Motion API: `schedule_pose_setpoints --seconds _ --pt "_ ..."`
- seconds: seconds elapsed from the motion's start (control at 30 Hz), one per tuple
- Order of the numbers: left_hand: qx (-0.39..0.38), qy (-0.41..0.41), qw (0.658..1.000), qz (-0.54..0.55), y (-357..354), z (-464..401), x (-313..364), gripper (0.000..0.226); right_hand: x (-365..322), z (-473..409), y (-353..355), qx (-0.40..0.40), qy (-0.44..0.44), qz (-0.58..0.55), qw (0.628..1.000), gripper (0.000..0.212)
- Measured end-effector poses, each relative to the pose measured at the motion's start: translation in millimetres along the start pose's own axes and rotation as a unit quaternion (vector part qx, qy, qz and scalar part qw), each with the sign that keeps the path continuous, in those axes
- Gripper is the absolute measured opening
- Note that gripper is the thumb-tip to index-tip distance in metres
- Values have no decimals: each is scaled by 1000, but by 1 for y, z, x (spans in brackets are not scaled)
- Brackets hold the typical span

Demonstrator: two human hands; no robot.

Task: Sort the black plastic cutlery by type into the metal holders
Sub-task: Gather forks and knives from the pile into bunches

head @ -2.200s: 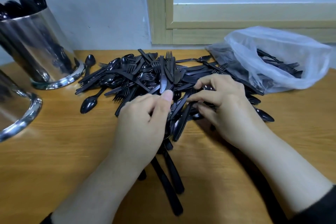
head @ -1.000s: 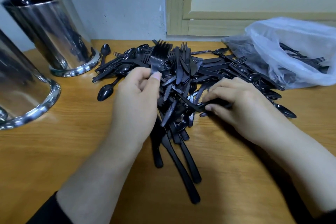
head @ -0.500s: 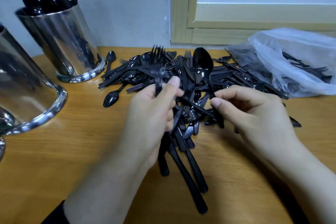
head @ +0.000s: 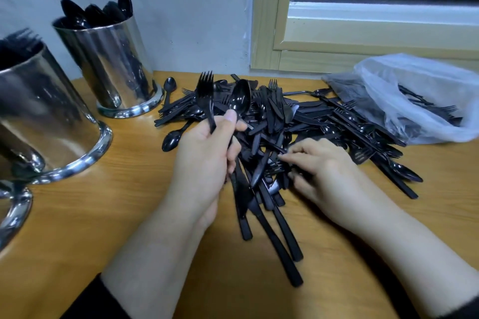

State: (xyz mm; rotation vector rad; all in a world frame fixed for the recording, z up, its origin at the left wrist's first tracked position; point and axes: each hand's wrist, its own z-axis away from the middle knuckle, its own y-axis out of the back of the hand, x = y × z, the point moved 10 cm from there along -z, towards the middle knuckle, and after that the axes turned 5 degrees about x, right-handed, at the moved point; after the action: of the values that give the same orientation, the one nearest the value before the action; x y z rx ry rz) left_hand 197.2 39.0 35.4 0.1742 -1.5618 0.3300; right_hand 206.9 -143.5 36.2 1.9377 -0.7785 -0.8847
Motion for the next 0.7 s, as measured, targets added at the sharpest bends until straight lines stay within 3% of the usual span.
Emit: schedule_pose_setpoints --seconds 0.13,0.3,0.4,0.47,0.53,0.63,0.7 --pt "12 49 998 27 20 2 -14 28 -1 -1 -4 9 4 16 1000 31" --pt "-13 68 996 49 17 1 -17 18 -8 -2 30 102 -22 -45 994 28" --pt "-43 71 995 50 9 4 -19 12 -9 -4 74 232 -63 -150 959 9" --pt "-52 71 995 48 5 6 -19 12 -1 -9 81 272 -137 -283 910 15" --pt "-52 51 997 28 3 6 -16 14 -7 -16 68 248 -176 -350 886 22" --pt "-39 7 999 -22 7 4 -7 22 -28 -19 44 181 -174 -345 904 31" --pt "-16 -20 998 -51 13 1 -2 30 -24 -14 47 197 -174 -337 904 35"
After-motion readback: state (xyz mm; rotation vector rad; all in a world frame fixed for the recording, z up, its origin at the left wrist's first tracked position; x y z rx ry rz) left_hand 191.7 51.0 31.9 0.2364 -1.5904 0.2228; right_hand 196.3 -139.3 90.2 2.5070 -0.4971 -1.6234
